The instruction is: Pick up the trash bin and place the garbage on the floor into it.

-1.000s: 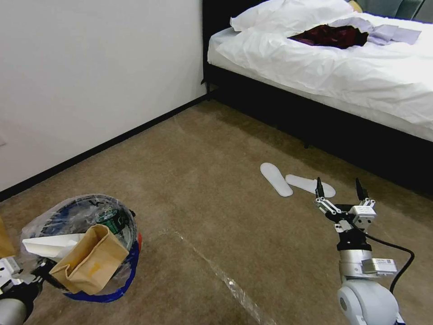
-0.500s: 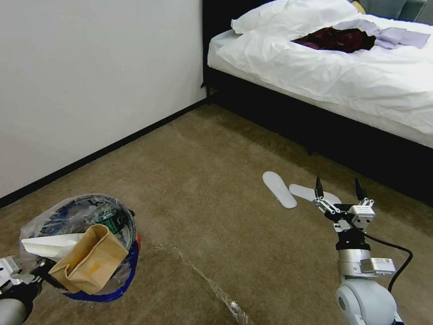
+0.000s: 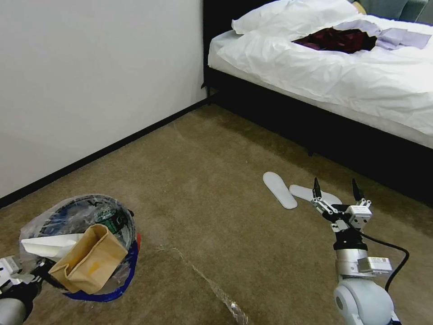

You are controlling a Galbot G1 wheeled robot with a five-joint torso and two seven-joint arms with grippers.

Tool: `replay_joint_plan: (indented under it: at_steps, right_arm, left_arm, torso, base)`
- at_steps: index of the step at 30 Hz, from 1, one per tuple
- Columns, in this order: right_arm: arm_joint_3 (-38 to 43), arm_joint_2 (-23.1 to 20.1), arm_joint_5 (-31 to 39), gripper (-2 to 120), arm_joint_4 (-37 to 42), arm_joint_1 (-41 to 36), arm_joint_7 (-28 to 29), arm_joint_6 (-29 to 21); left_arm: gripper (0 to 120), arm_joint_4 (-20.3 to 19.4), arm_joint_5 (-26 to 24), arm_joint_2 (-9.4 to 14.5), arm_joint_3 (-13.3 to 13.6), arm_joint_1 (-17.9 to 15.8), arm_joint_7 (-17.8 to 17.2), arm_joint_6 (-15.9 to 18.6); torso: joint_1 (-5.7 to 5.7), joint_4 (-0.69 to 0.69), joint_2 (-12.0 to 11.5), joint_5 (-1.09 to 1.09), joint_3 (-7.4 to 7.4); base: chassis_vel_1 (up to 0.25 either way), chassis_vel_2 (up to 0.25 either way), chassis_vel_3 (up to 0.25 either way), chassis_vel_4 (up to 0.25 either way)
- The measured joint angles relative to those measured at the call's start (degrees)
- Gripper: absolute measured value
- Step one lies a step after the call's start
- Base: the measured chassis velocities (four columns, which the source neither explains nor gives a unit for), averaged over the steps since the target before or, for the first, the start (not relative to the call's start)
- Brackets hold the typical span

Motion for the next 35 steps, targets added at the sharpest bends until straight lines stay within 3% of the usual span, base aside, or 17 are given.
replay_joint_plan:
  at_steps: [35]
  right_arm:
    - [0.4, 0.3, -0.1, 100, -1.3, 0.7, 0.1, 0.1]
  left_arm:
    - [0, 0.5, -0.1, 0.3, 0.0, -0.7, 0.2, 0.0]
  torso:
    - [0.01, 0.0, 0.0, 0.0, 0.0]
  base:
    - [0.0, 0.0, 0.0, 0.0]
